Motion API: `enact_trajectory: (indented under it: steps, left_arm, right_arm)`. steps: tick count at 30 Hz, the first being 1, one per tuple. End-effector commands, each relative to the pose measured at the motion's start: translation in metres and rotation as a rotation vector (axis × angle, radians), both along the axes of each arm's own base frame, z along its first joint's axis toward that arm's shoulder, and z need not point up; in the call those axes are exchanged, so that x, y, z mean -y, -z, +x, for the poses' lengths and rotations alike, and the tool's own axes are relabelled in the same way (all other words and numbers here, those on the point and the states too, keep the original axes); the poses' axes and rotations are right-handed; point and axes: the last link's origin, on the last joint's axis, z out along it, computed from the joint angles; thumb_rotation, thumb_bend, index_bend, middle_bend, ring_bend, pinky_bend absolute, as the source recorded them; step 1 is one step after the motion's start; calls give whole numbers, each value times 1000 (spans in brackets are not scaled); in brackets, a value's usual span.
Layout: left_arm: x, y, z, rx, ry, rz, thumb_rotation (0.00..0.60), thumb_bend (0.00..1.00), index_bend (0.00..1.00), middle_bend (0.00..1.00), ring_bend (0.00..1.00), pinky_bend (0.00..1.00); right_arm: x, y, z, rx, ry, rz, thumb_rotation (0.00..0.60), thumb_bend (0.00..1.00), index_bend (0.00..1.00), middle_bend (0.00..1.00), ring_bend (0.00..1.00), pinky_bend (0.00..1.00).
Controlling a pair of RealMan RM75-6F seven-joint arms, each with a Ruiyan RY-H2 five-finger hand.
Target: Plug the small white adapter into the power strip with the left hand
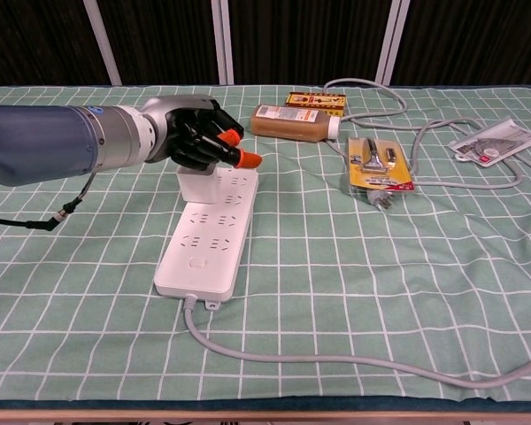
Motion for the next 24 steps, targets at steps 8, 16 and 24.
enact_trajectory:
  steps: [8, 16, 24]
  left_arm:
    - [2, 3, -4, -26, 7, 2, 600, 254, 893, 1000, 1000, 1000]
    - [2, 1, -3, -25, 7, 14, 600, 254, 881, 1000, 1000, 1000]
    - [-3, -28, 17, 35, 63, 138, 600, 253, 800, 984, 993, 998]
  right_arm:
    - [0, 0, 0, -1, -1, -1, 600, 338, 0, 0, 0, 0]
    - [0, 0, 0, -2, -2, -1, 600, 338, 0, 0, 0, 0]
    - [-1, 0, 0, -6, -7, -1, 600, 338, 0, 0, 0, 0]
